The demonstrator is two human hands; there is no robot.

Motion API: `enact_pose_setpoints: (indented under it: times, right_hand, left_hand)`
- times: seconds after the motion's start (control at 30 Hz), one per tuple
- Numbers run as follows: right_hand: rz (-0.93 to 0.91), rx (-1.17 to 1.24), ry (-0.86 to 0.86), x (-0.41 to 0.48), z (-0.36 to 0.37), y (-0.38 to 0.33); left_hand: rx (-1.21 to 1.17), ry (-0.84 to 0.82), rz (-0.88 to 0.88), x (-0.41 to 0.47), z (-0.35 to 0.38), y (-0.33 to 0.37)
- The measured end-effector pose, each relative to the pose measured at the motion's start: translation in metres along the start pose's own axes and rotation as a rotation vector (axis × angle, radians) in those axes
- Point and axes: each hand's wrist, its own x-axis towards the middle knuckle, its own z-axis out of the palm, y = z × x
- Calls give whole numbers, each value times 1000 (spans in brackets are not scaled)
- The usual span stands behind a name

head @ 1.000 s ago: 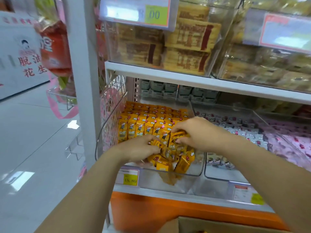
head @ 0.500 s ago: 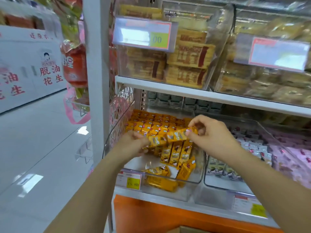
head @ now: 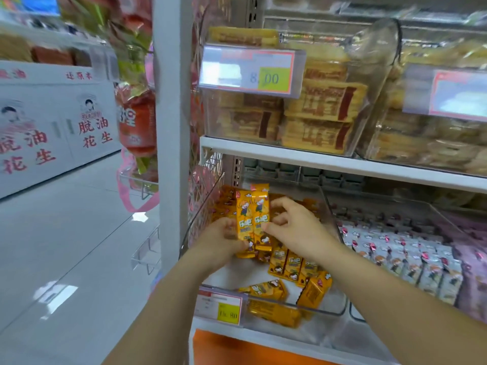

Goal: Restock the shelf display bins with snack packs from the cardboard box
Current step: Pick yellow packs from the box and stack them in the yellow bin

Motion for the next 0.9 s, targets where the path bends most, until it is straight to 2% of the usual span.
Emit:
enact_pose_setpoints:
  times: [0.1,0.23,0.43,0.7,0.77,0.9]
  right_hand:
    - [-21,-143,-3,16,8,6]
    - [-28,-291,59,27,13,15]
    - [-33,-403,89,32,18,25]
    - [-103,-401,137,22,14,22]
    - [-147,-400,39,16,11,21]
    - [-199,-486,-520,5,25,21]
  left_hand:
    - [320,67,61,18,1,-6]
    - [496,98,92,29,10,-8]
    - [441,107,-44,33,16,-16]
    - [300,-8,-87,19,6,-14]
    - [293,-40,-86,17,4,-12]
    - [269,-54,-95,13,-3,-10]
